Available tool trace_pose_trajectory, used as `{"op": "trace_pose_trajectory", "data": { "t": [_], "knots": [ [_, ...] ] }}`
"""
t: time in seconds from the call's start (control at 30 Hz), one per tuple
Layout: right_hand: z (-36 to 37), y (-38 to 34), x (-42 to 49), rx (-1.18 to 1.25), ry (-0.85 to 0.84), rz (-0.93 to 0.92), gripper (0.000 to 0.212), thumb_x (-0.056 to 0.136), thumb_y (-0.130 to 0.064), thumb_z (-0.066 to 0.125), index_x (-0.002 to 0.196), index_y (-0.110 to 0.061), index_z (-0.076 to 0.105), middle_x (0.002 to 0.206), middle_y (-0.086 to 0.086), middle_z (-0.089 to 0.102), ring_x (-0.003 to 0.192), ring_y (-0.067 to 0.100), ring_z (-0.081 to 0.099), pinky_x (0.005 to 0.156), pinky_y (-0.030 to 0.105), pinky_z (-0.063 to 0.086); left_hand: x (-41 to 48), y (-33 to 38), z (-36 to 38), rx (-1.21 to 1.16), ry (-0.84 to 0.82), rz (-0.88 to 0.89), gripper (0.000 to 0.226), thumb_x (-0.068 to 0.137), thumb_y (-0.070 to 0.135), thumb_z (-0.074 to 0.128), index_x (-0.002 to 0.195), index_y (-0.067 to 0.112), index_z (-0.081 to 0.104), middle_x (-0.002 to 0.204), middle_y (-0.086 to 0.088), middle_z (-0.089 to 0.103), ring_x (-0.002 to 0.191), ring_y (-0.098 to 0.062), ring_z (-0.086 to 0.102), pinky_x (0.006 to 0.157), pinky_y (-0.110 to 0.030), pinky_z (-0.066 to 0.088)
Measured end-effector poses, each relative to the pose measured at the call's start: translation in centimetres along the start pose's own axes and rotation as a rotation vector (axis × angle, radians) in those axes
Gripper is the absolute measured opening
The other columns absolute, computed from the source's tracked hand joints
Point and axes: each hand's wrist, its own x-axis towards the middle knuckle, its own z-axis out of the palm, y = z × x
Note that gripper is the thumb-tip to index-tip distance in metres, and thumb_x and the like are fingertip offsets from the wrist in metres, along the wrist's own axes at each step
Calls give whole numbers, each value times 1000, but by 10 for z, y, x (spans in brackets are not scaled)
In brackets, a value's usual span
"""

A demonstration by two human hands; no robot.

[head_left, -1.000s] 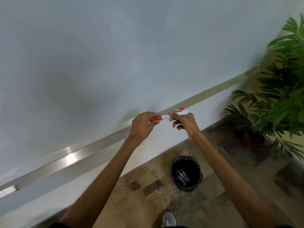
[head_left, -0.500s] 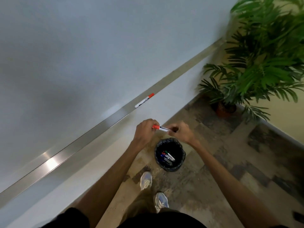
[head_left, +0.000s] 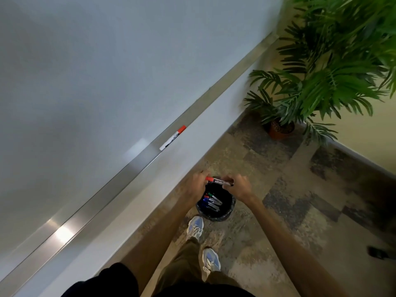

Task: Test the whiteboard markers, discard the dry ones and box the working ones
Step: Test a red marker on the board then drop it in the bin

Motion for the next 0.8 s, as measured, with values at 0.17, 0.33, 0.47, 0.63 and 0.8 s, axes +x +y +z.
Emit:
{"op": "trace_pose_trajectory", "data": {
  "t": [0.17, 0.33, 0.47, 0.63, 0.8],
  "knots": [
    [4, 0, 12, -16, 33, 31, 40, 87, -20, 72, 126, -16, 66, 124, 6, 68, 118, 26, 61, 96, 35, 48, 10, -5, 0, 47, -25, 6, 42, 90, 2, 50, 130, 12, 58, 129, -12, 60, 117, -31, 57, 94, -38, 46],
    [3, -11, 27, 1, 47, -13, 31, 90, -13, 66, 120, -15, 69, 122, 2, 70, 116, 21, 63, 94, 26, 45, 18, -15, -6, 6, 59, 19, 44, 86, -8, 51, 125, 10, 62, 121, -14, 64, 107, -31, 61, 86, -39, 49],
    [-1, -33, 40, 28, 82, -69, 30, 92, -13, 64, 121, -14, 69, 124, 2, 69, 117, 19, 63, 99, 26, 45, 22, -21, -21, -69, 203, 34, 23, 94, 3, 53, 113, 7, 65, 112, -12, 66, 98, -29, 63, 81, -41, 53],
    [-4, -70, 58, 40, 116, -199, 27, 93, -12, 65, 119, -16, 70, 119, -2, 71, 110, 14, 65, 97, 27, 49, 29, -30, -45, -110, 394, 4, 19, 97, 7, 50, 109, 12, 64, 109, -6, 66, 96, -21, 62, 80, -35, 54],
    [-3, -107, 77, 37, 138, -333, 23, 92, -15, 66, 114, -18, 71, 110, -3, 73, 97, 10, 66, 90, 33, 55, 39, -38, -72, -96, 539, -95, 19, 101, 10, 49, 113, 11, 64, 117, -6, 65, 102, -19, 62, 85, -25, 47]
  ]
}}
